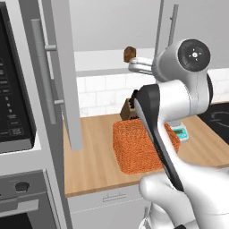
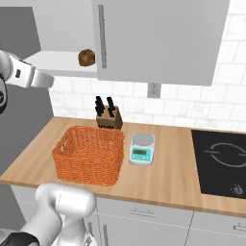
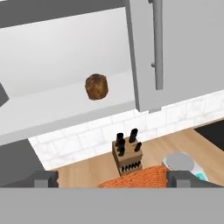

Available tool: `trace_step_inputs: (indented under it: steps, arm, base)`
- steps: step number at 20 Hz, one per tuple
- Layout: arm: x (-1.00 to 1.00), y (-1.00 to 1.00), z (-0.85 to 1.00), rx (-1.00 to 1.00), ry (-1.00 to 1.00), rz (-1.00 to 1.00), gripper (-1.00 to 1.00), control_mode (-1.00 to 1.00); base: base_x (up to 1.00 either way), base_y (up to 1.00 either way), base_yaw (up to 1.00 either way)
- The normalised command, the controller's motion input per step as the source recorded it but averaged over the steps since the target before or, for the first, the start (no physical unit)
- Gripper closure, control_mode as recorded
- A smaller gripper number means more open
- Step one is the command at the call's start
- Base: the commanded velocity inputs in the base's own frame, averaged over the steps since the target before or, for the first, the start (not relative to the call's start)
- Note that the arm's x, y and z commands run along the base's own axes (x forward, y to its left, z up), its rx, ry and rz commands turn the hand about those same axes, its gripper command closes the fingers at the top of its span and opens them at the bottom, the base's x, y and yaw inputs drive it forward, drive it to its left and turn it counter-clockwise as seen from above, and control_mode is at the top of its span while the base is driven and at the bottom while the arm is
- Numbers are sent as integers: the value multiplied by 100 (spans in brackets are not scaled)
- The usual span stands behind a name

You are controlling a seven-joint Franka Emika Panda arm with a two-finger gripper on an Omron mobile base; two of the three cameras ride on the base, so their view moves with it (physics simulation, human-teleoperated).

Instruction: Open the cabinet, pick up the bread from the cabinet and place it in the basket. Then move the basket to the dining counter.

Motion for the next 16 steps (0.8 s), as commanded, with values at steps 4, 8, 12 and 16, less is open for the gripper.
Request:
trace_step_inputs:
  steps: [4,8,12,16]
  arm:
    - [22,0,0,0,0,0,-100,-100]
    - [32,0,25,0,0,0,-100,-100]
    - [12,0,24,0,0,0,-100,-100]
    - [28,0,2,-1,0,0,-100,-100]
  base:
    - [0,0,0]
    - [0,0,0]
    - [0,0,0]
    - [0,0,0]
